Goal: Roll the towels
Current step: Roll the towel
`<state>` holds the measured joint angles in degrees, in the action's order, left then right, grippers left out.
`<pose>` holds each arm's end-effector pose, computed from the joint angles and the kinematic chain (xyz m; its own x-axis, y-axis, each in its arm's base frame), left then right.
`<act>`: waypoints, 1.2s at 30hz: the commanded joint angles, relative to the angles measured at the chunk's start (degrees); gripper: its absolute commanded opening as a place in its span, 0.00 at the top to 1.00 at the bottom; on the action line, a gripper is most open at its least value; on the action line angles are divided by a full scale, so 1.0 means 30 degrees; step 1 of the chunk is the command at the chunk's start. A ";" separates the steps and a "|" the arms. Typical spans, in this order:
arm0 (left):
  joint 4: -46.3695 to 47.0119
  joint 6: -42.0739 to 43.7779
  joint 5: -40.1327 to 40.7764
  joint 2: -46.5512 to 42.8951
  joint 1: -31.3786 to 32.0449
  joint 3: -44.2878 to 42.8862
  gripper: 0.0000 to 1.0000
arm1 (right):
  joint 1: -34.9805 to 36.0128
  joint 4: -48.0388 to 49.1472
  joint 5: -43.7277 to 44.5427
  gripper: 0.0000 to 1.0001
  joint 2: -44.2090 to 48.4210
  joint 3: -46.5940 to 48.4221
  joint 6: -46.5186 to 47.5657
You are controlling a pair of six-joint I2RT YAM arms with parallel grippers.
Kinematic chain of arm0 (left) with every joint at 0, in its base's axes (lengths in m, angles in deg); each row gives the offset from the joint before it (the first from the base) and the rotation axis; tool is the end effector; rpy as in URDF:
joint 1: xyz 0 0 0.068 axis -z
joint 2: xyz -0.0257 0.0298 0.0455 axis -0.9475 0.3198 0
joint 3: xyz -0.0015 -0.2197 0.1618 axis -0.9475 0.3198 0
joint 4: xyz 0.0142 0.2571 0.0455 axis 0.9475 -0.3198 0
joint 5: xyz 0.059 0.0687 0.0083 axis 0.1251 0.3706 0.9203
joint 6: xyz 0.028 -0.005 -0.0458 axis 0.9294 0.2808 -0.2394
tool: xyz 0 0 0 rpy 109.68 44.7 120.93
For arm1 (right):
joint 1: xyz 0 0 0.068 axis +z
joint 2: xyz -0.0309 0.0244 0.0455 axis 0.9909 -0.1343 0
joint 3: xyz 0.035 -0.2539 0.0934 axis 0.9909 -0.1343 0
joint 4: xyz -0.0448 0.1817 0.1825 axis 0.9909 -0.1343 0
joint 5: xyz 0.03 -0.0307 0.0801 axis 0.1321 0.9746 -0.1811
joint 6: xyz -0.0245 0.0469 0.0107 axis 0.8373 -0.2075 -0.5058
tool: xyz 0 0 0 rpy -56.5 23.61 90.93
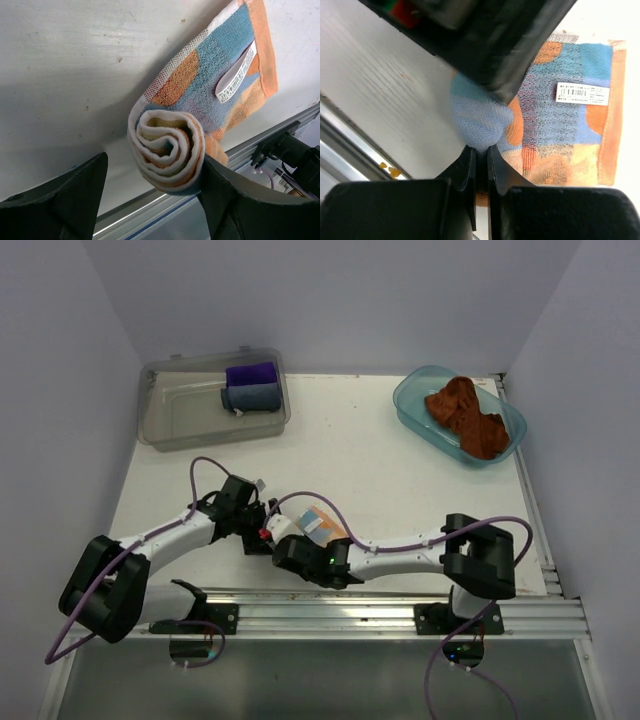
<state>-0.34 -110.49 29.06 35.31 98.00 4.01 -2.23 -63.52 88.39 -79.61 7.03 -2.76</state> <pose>0.1841 -0.1082 0.1492 -0.9566 -0.2882 -0.0436 -0.2118 0.7899 -0.5755 0.0779 0.3432 0.1741 -0.3918 -0.6492 -0.6519 -0.7256 0.6537 -0.2149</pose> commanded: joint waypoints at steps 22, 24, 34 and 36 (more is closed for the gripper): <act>0.2091 -0.0470 -0.1378 -0.1191 -0.0096 0.0469 0.08 | -0.7581 1.1495 -1.6401 1.00 0.2890 -0.6965 -0.5705; 0.2180 -0.0528 -0.1233 -0.1397 -0.0096 0.0528 0.06 | -0.7728 1.1641 -1.6664 1.00 0.2772 -0.7052 -0.5851; 0.3058 -0.0997 -0.0880 -0.1047 -0.0066 0.1056 0.22 | -0.9134 1.5916 -1.9593 1.00 0.1688 -0.8370 -0.8310; 0.3350 -0.1027 -0.0880 -0.0930 -0.0066 0.1056 0.23 | -0.9456 1.7141 -2.0296 1.00 0.1161 -0.8692 -0.9013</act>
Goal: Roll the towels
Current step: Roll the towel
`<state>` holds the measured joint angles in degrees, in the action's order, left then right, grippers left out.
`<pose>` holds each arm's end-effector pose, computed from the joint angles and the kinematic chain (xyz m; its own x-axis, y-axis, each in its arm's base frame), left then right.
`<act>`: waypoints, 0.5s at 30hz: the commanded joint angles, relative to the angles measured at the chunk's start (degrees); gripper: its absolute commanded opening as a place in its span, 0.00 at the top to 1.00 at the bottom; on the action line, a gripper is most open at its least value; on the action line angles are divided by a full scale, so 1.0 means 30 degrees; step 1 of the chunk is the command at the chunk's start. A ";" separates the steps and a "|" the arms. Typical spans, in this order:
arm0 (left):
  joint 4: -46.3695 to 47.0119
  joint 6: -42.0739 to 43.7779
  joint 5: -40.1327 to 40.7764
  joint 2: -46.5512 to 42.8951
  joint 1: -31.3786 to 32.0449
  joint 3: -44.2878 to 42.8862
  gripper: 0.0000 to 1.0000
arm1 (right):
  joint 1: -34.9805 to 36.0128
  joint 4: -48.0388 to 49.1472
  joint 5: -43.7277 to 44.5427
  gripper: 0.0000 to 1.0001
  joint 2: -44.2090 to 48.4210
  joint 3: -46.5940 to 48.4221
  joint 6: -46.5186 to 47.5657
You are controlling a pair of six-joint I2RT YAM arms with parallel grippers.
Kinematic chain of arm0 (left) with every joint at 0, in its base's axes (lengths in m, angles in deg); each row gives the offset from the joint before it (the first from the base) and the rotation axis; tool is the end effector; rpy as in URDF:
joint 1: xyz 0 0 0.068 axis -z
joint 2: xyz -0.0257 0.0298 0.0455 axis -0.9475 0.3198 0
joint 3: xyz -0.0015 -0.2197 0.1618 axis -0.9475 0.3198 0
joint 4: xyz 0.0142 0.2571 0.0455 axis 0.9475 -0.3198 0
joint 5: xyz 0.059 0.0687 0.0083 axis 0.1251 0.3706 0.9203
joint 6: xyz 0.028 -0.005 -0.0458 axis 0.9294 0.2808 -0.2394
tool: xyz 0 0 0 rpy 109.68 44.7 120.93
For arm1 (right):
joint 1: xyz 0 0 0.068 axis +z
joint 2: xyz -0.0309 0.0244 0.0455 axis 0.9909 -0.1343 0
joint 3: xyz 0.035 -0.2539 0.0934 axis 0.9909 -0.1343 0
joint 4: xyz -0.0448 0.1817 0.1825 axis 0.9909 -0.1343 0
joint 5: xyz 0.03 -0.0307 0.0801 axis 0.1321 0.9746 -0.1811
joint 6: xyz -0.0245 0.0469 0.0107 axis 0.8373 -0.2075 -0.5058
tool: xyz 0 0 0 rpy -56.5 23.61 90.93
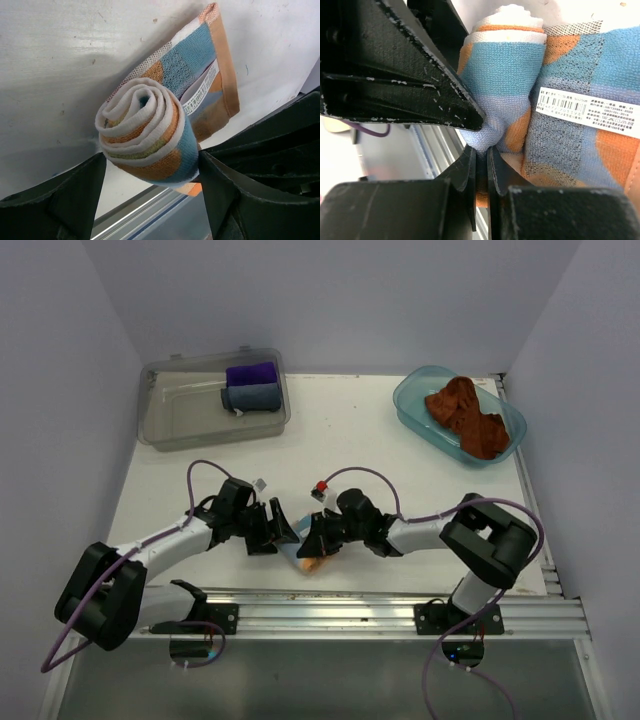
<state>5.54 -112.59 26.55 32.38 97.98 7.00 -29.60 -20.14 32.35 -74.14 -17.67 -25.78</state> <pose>0.1800 -0.1076 0.1508 -0.9515 -0.2999 -0.0681 -0.1848 0.7347 -0.6528 0.1743 0.2552 0.1401 -0.8649 -0.1615 -0.4753 -0.4919 0.4613 0.7384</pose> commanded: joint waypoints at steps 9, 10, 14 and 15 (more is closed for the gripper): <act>0.2562 -0.0883 0.0075 0.0954 -0.0059 0.0175 0.32 | -0.0921 0.6025 -0.3638 1.00 -0.3061 -0.0754 -0.3247; 0.2709 -0.0971 0.0133 0.0955 -0.0059 0.0204 0.36 | -0.0950 0.6086 -0.3669 1.00 -0.3180 -0.0725 -0.3277; 0.2682 -0.1089 0.0105 0.1277 -0.0059 0.0058 0.59 | -0.0922 0.4424 -0.2969 1.00 -0.2656 -0.0259 -0.2260; 0.2478 -0.1089 0.0134 0.1306 -0.0059 0.0058 0.60 | -0.0950 0.2502 -0.2647 1.00 -0.2335 -0.0053 -0.1817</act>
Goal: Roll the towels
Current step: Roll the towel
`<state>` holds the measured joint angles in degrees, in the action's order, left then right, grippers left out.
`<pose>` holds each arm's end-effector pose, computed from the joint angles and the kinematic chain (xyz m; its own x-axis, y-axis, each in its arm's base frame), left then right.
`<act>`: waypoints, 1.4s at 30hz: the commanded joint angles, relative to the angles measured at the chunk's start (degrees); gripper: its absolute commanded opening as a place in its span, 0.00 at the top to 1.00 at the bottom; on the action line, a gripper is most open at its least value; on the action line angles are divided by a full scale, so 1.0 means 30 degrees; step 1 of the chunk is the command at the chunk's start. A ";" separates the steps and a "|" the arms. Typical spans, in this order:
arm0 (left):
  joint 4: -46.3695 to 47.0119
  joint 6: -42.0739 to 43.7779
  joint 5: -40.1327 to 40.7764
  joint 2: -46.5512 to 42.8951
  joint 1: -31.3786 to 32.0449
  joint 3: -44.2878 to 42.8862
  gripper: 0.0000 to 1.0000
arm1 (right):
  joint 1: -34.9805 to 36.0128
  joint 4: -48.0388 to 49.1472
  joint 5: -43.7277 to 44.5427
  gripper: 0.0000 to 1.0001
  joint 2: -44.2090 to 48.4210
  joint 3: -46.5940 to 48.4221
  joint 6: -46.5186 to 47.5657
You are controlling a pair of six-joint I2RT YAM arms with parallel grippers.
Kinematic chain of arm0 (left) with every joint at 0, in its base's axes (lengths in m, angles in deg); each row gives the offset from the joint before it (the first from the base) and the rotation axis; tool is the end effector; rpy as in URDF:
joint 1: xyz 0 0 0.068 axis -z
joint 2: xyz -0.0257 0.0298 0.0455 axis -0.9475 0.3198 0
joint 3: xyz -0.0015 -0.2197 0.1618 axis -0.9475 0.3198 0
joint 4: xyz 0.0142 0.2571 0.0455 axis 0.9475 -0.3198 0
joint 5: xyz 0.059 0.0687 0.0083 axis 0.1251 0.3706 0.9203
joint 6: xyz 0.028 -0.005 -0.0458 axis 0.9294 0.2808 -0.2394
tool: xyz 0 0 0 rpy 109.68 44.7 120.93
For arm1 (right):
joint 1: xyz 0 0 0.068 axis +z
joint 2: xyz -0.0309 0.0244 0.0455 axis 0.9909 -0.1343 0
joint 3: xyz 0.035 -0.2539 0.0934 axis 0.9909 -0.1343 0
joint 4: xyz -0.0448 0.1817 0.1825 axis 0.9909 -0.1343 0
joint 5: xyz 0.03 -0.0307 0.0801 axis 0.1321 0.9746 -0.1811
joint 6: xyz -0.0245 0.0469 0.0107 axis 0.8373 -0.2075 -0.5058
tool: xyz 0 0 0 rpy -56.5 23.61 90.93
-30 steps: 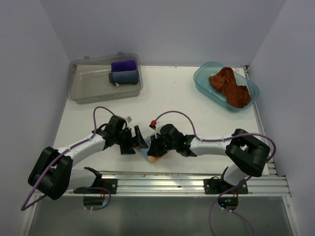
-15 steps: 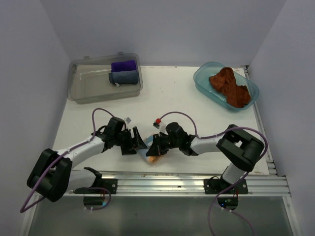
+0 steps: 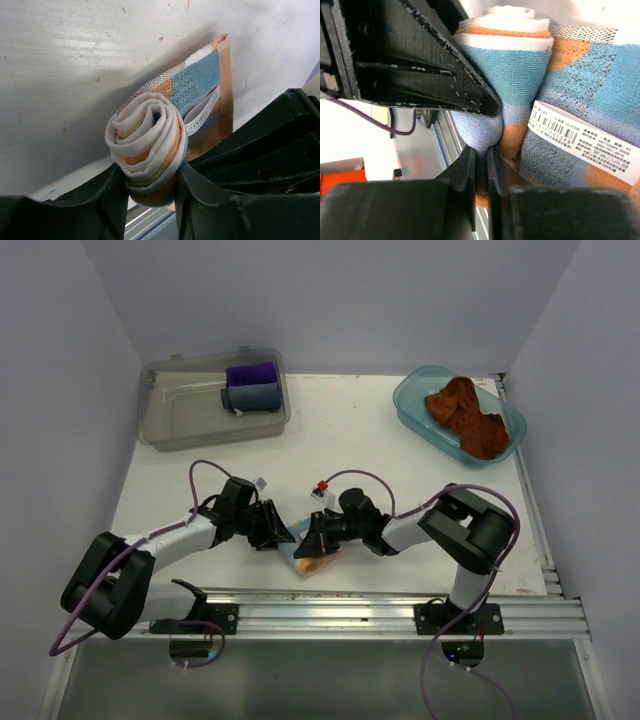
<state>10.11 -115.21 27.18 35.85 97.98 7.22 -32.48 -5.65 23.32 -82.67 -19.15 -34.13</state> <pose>0.1876 -0.1110 0.1425 -0.9392 -0.3388 -0.0554 -0.2208 0.7197 -0.6583 0.1874 0.2541 0.1143 -0.9221 -0.1324 -0.3636 -0.3865 0.3564 0.8506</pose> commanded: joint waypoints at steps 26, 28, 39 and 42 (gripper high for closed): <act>-0.1419 0.0049 0.0304 0.0412 -0.0030 -0.0630 0.64 | 1.1582 -2.2064 2.4239 0.42 0.1221 1.1544 1.0869; -0.1478 0.0049 0.0333 0.0412 -0.0030 -0.0660 0.64 | 1.1904 -2.2211 2.4563 0.41 0.0484 1.1840 1.1107; -0.1771 0.0079 0.0567 0.0236 -0.0059 -0.0777 0.57 | 1.1906 -2.2653 2.7113 0.88 -0.2391 1.2076 0.9760; -0.1975 0.0166 0.0567 0.0033 -0.0030 -0.0893 0.49 | 1.1760 -2.1952 2.6851 1.00 -0.1836 1.1696 0.9730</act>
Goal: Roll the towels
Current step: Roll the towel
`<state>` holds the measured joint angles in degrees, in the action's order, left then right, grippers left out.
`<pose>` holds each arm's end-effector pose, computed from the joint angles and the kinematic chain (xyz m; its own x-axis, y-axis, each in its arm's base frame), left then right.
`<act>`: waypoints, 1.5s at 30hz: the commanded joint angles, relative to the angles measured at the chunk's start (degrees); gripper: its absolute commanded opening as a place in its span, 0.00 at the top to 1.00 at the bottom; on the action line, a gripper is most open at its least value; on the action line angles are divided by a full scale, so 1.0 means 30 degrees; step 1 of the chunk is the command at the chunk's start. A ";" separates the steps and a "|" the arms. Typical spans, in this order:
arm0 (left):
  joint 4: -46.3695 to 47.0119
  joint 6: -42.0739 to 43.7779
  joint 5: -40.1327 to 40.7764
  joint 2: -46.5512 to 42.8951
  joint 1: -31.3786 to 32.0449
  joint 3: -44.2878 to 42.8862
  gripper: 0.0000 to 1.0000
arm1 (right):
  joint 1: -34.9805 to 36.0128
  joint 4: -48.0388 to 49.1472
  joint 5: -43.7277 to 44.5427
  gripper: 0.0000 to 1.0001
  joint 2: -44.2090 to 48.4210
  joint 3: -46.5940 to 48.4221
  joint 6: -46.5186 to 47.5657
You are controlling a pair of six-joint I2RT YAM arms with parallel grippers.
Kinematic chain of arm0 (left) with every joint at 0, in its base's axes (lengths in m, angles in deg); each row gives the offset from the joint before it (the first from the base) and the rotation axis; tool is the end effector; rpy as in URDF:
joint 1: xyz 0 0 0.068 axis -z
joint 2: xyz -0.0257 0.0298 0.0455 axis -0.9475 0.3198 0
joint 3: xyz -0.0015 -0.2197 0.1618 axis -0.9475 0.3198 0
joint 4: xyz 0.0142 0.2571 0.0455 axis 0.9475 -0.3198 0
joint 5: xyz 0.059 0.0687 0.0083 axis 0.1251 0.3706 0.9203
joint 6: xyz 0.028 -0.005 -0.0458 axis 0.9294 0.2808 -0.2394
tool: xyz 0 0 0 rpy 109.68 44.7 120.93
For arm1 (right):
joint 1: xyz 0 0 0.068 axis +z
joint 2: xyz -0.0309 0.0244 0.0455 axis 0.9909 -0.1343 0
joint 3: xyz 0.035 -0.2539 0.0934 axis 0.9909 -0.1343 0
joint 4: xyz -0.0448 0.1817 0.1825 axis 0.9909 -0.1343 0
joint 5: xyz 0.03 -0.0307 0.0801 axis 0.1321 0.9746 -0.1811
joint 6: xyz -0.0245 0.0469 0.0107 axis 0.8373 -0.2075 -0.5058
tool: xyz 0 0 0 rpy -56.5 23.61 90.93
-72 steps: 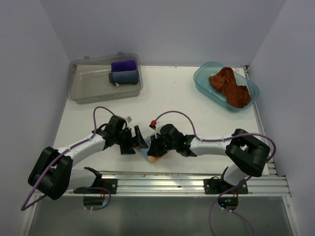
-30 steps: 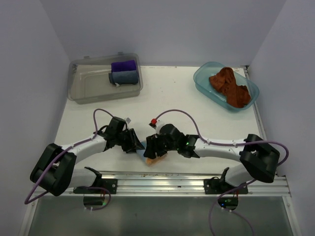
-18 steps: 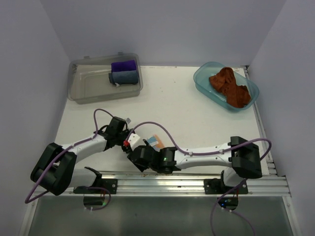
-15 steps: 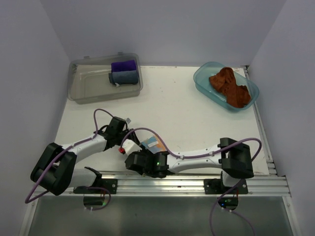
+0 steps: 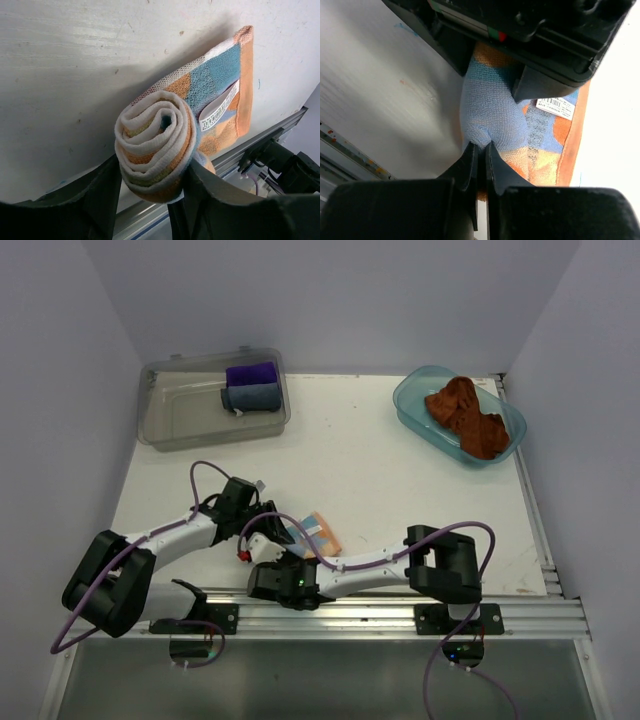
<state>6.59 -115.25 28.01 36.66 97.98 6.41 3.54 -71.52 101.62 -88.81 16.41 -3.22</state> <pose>0.1861 -0.1098 0.1399 -0.9383 -0.3451 -0.0217 -0.2586 0.7422 -0.6183 0.0516 0.3754 0.1612 -0.2916 -0.7401 -0.6060 -0.6542 0.6165 -0.4382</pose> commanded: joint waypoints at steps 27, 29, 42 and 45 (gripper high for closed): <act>-0.0630 0.1382 -0.1114 -0.1911 -0.1290 -0.0508 0.10 | -0.8214 1.4276 -1.6881 1.00 0.8416 -1.1495 -0.7688; -0.0336 0.1382 -0.1261 -0.1646 -0.1144 -0.0361 0.09 | -0.8713 1.5272 -1.7786 1.00 0.8300 -1.2021 -0.8304; 0.1949 0.0650 -0.1496 0.0579 0.0087 -0.0565 0.26 | -1.0384 1.9491 -2.0750 1.00 0.6602 -1.3548 -1.0444; 0.2331 0.0591 -0.1584 0.1019 0.0350 -0.0595 0.32 | -1.0414 1.9582 -2.0985 1.00 0.6190 -1.3460 -1.0562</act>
<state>9.98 -112.78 24.43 38.37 98.07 5.45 -27.69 -16.36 41.49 -68.98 -23.79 -33.30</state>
